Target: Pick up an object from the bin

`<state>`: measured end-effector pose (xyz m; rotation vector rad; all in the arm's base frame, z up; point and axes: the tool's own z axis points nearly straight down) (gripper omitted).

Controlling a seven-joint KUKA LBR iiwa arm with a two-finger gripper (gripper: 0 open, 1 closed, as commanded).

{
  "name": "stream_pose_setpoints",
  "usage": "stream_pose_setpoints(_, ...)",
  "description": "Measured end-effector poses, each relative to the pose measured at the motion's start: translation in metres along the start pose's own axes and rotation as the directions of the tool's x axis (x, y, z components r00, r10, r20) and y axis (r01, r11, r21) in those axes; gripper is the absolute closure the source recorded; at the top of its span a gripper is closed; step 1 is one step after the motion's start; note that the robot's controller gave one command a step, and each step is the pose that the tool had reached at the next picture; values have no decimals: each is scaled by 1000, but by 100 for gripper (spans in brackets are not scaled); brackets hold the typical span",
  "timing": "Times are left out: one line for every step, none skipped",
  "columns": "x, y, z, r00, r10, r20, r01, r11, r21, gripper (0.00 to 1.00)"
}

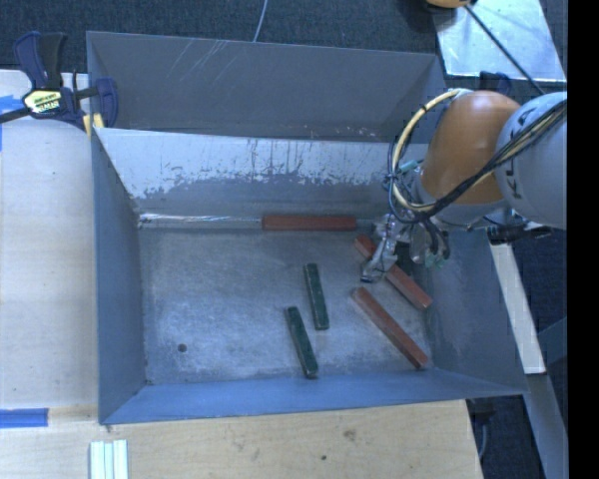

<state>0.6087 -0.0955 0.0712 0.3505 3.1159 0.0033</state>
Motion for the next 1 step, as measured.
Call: stream_pose_setpoints(-11,45,-138,999,-50,-1,50,999,2,100)
